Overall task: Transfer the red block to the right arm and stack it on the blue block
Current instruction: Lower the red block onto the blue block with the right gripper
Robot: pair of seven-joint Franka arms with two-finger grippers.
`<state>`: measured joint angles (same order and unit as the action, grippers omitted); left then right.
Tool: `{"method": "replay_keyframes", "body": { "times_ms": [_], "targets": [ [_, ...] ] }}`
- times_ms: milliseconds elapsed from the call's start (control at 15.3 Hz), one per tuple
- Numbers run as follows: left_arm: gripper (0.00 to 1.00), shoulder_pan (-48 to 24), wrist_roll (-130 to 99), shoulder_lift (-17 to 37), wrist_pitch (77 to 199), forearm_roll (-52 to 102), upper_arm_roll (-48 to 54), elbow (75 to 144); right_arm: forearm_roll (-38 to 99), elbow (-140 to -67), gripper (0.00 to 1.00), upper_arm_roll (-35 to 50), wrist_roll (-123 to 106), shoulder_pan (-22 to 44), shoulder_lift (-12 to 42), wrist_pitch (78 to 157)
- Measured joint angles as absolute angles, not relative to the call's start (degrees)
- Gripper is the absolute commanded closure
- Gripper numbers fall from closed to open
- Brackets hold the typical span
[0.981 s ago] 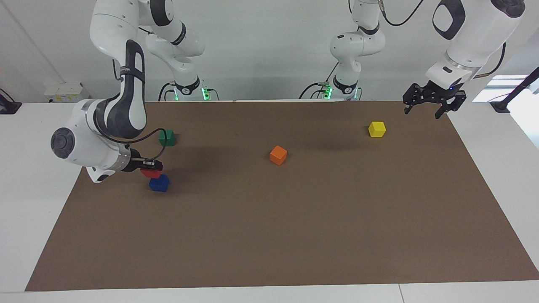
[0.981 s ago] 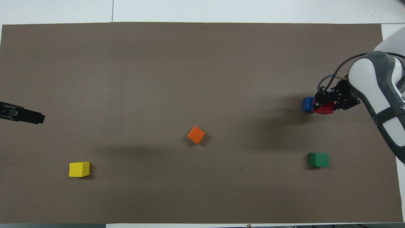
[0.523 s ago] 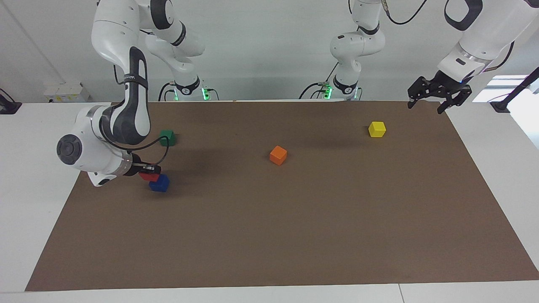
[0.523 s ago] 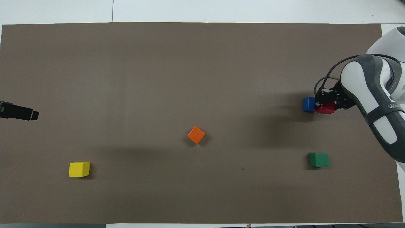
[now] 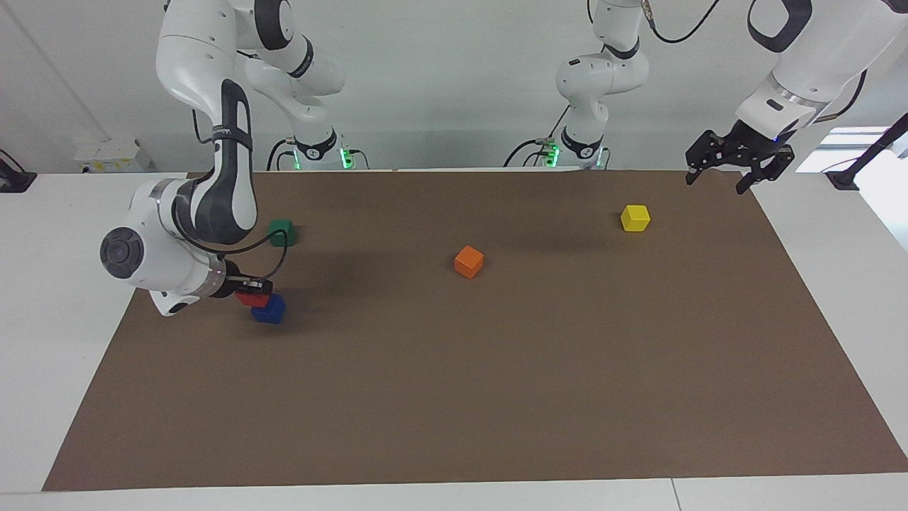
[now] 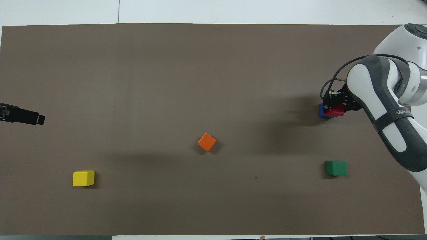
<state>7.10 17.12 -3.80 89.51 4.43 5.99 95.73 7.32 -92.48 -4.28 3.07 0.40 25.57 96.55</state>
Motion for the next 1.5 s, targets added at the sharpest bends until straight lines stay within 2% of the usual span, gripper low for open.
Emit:
{"method": "replay_keyframes", "body": {
  "times_ms": [262,589,1243,1374,1505],
  "targets": [
    [0.0,5.09,16.01,-3.77,89.51,4.15,4.27,95.72,7.29,-91.18,1.0,-4.43,3.07,0.26,26.69,96.55],
    [0.0,-1.29,16.0,-2.69,89.46,4.13,-2.92,95.73,7.27,-91.13,1.0,-4.55,3.07,-0.43,26.78,96.52],
    [0.0,-1.38,15.93,-2.52,89.46,4.13,-2.7,95.61,7.27,-91.13,1.0,-4.55,3.07,-0.43,26.84,96.47],
    [0.0,-1.38,15.93,-2.52,89.45,4.13,-2.72,95.61,7.27,-91.14,0.81,-4.55,3.07,-0.43,26.84,96.47],
    [0.0,-1.38,15.93,-2.52,89.45,4.13,-2.74,95.61,7.27,-91.14,0.52,-4.55,3.07,-0.43,26.84,96.47]
  ]
}}
